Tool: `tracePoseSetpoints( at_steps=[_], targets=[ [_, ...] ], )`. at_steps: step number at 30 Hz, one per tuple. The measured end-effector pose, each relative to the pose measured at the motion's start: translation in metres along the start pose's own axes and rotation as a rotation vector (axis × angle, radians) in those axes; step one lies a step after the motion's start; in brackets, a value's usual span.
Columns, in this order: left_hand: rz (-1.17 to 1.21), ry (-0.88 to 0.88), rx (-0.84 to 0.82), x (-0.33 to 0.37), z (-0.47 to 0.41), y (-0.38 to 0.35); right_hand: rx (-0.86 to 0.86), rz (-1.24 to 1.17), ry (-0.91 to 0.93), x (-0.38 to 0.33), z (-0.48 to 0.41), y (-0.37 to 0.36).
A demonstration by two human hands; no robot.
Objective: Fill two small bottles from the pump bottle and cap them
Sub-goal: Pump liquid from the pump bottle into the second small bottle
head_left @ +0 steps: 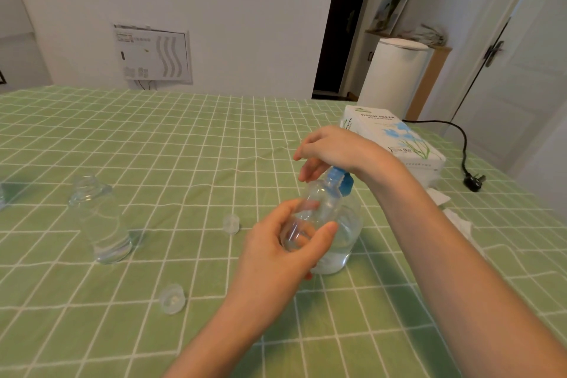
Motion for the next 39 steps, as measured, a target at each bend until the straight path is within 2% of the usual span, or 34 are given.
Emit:
tracePoseSetpoints(
  at_steps=[11, 21, 39],
  targets=[
    [-0.001, -0.007, -0.008, -0.001, -0.001, 0.0, 0.081, -0.016, 0.034, -0.001, 0.0, 0.006],
    [0.015, -0.025, -0.003, 0.002, -0.002, -0.001, 0.021, 0.049, 0.056, -0.006, -0.001, 0.006],
    [-0.014, -0.026, -0.008, 0.001, -0.001, 0.001, 0.084, 0.011, 0.128, -0.003, -0.001, 0.007]
  ],
)
Point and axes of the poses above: each hand's wrist, its own z-axis away from the middle knuckle, its own y-axis out of the back of the hand, x = y × z, the point moved 1 cm from there along -z, towards the middle knuckle, and after that the axes turned 9 degrees about x, right-handed, at the moved point
